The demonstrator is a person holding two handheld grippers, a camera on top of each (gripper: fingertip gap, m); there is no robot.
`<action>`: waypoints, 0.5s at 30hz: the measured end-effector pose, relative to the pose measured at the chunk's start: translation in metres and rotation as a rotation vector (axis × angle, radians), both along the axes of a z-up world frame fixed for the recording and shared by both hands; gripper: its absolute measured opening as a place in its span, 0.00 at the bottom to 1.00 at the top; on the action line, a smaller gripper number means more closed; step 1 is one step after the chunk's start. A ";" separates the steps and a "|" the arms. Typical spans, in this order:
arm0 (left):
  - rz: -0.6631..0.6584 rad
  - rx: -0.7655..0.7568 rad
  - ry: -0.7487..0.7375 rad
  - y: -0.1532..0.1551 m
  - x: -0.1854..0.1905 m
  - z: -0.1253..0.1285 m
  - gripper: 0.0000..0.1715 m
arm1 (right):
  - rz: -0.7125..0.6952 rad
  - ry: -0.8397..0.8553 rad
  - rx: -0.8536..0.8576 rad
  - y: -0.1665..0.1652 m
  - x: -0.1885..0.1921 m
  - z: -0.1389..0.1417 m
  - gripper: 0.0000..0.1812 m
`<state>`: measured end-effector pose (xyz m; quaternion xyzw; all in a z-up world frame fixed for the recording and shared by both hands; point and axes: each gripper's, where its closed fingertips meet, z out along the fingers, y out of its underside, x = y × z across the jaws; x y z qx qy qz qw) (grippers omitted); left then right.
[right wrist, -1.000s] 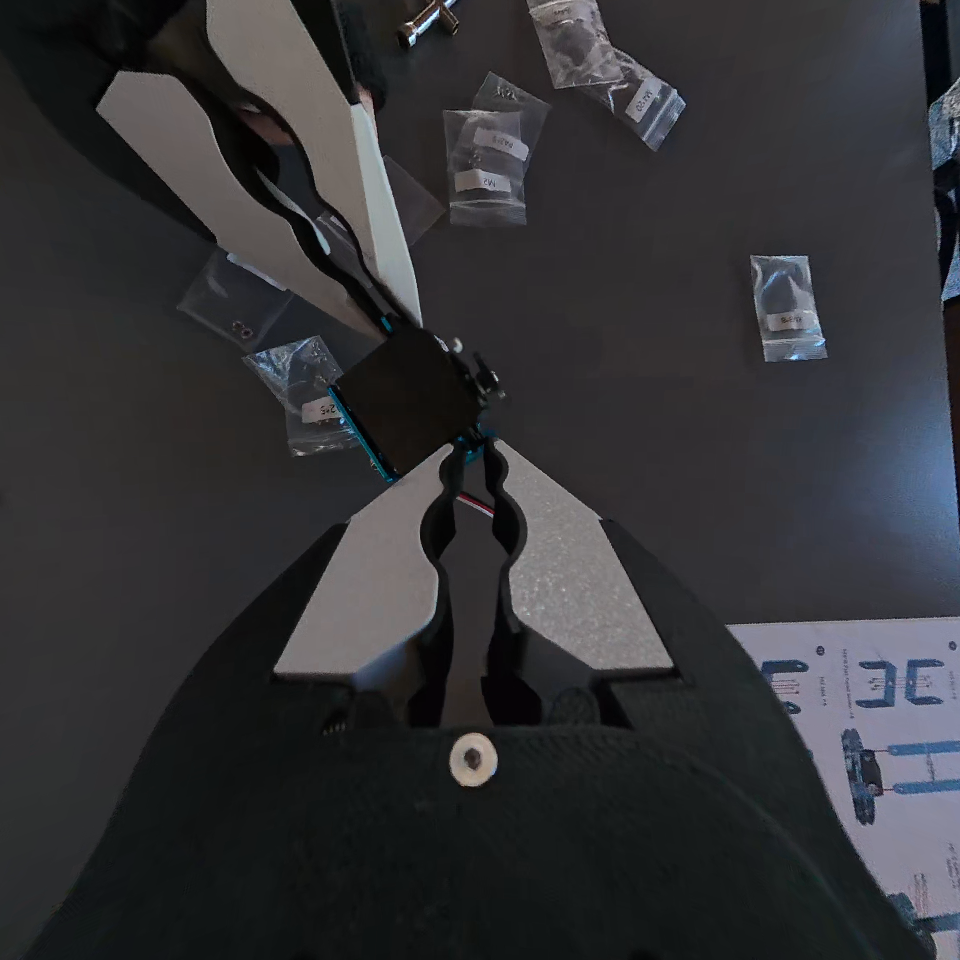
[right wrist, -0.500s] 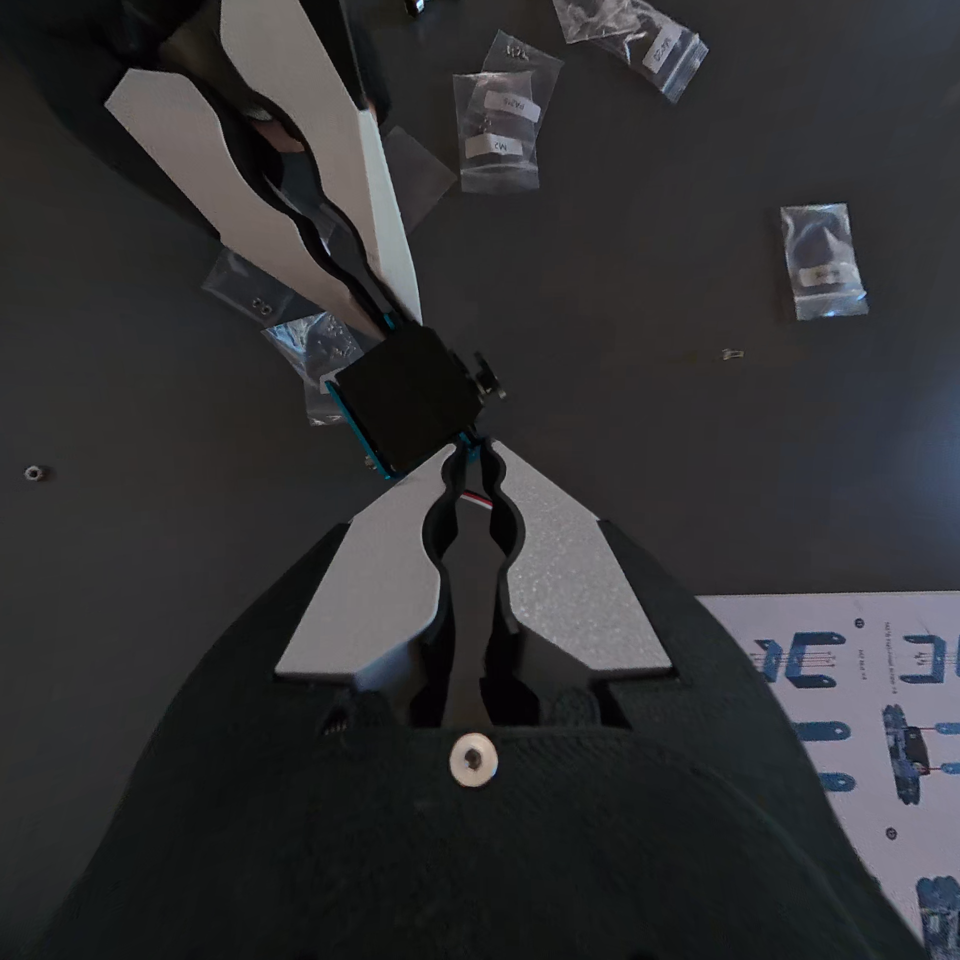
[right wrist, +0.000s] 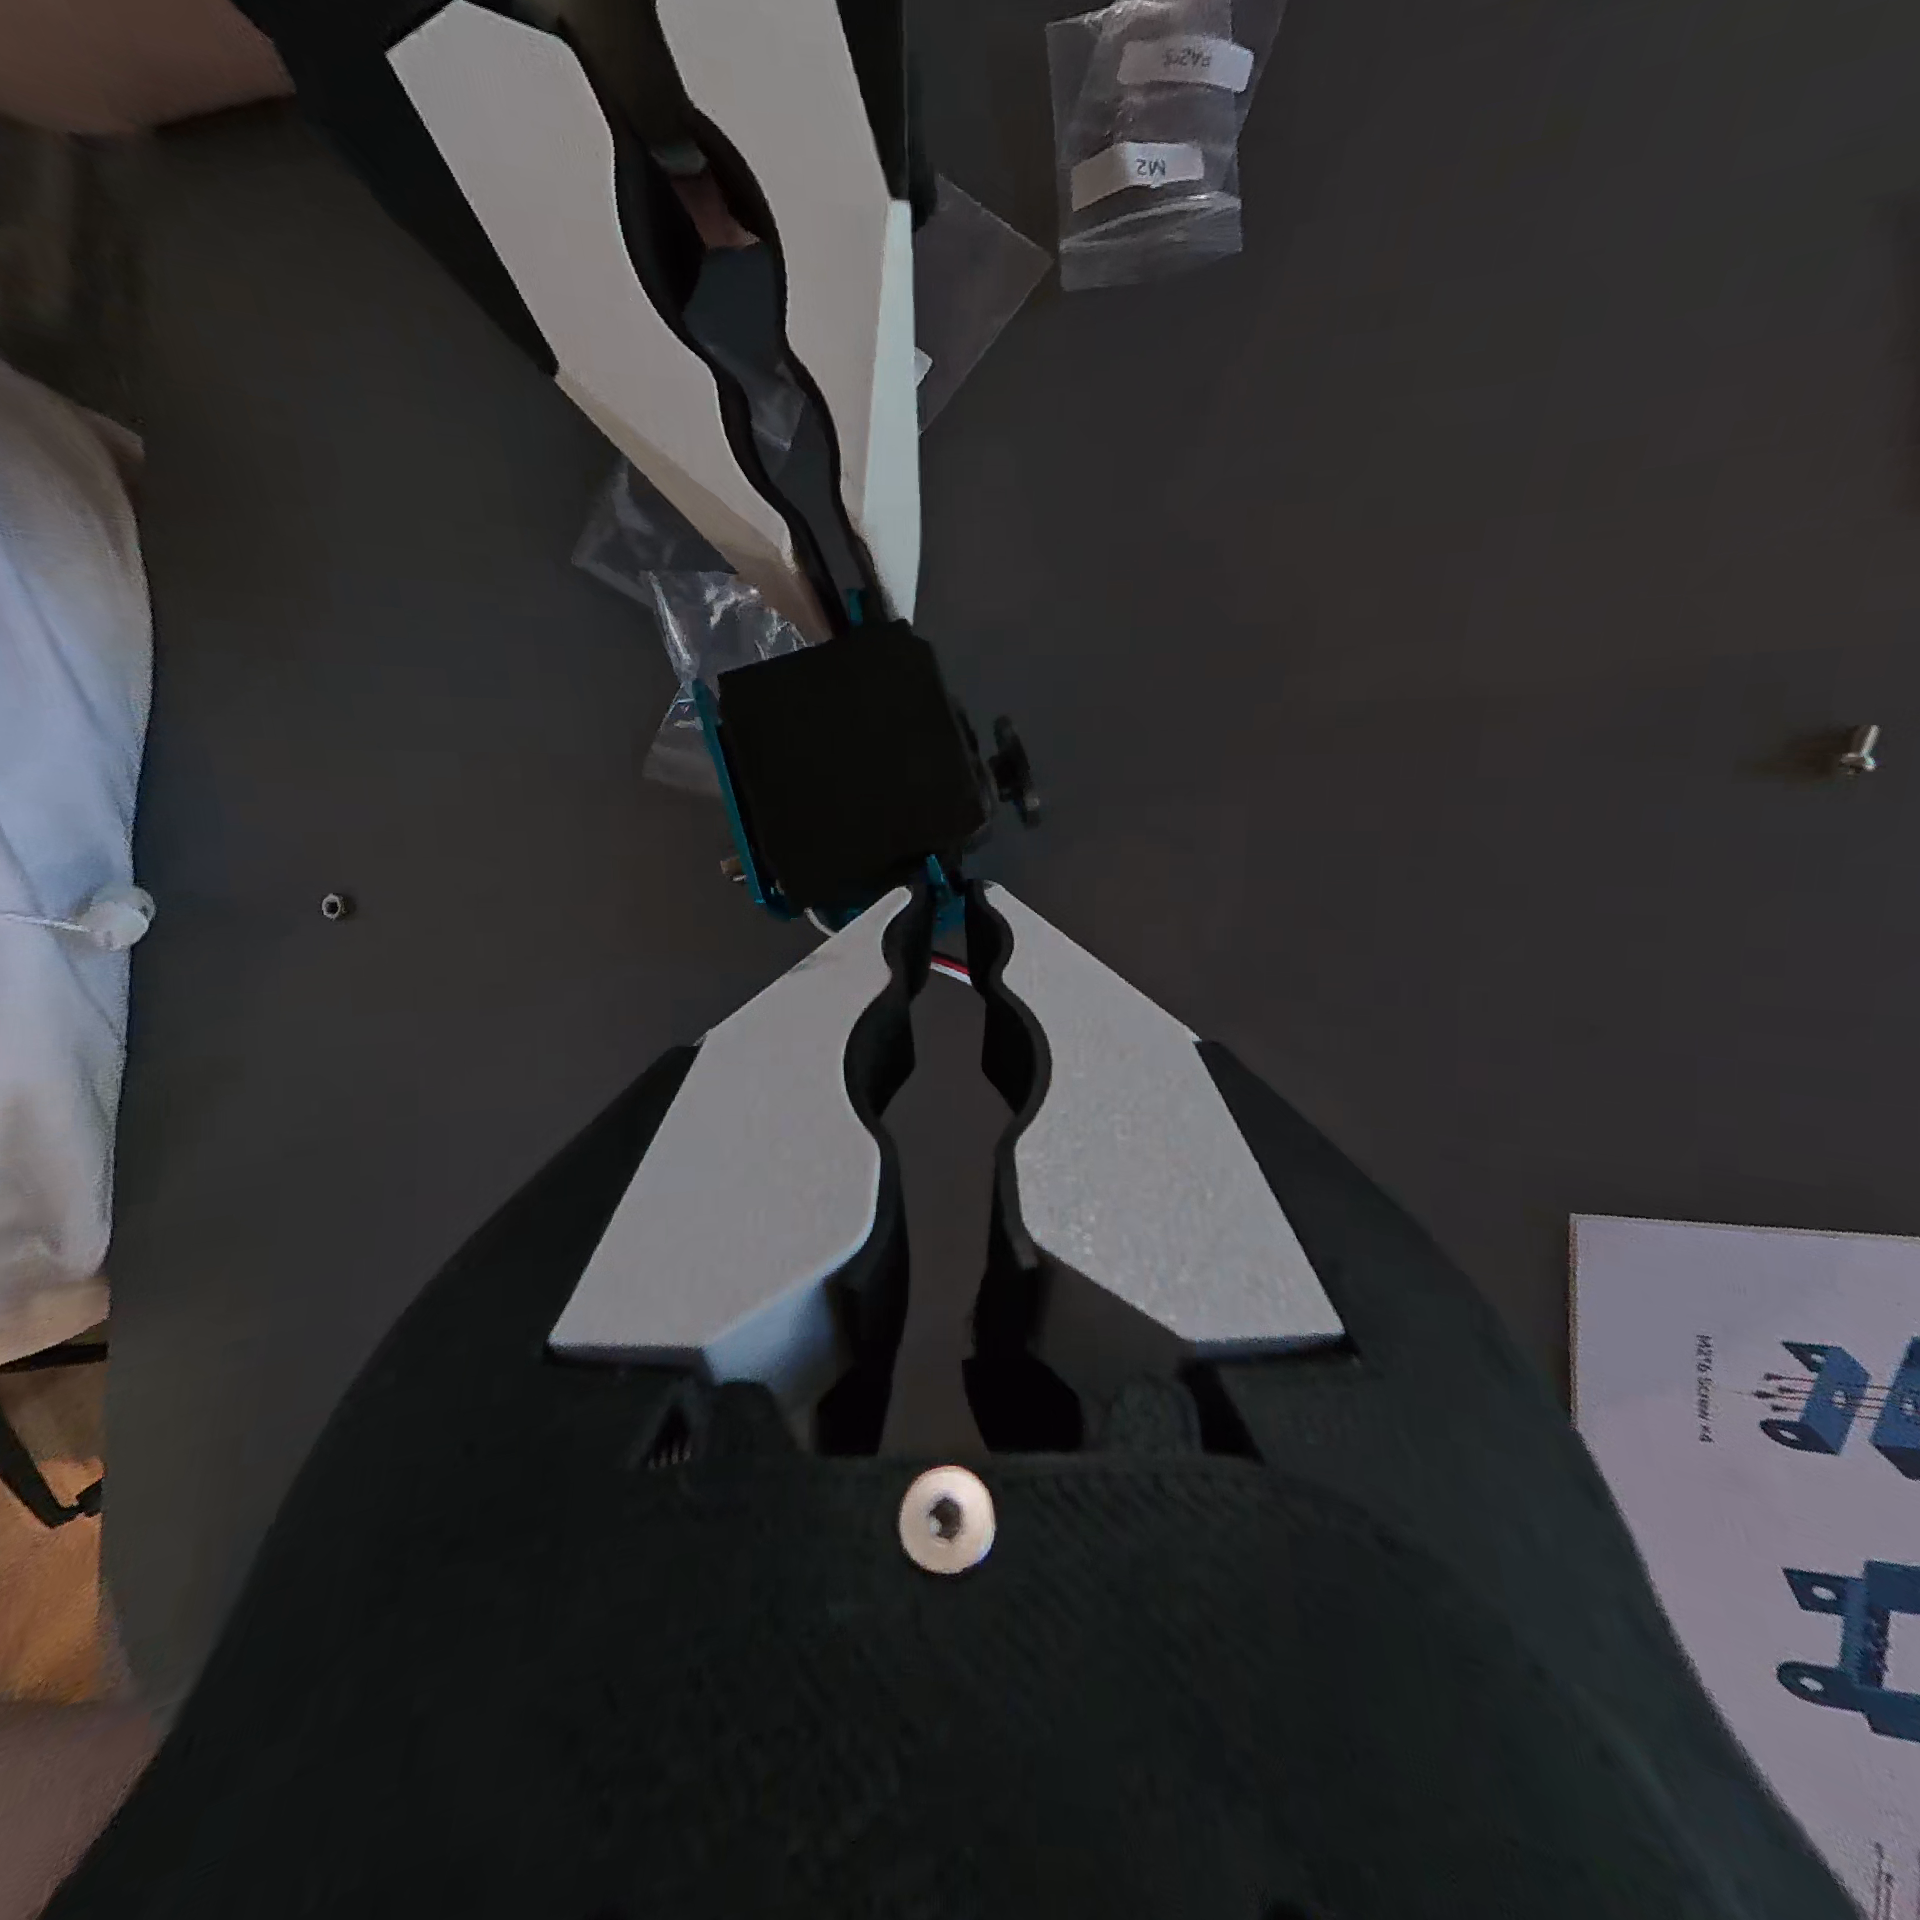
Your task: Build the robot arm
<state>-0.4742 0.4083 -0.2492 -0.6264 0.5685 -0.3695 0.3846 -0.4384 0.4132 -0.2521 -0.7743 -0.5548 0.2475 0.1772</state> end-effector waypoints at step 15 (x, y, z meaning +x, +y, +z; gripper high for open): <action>0.001 0.107 0.001 0.005 0.000 0.001 0.06 | 0.161 -0.099 0.101 -0.009 -0.001 -0.001 0.03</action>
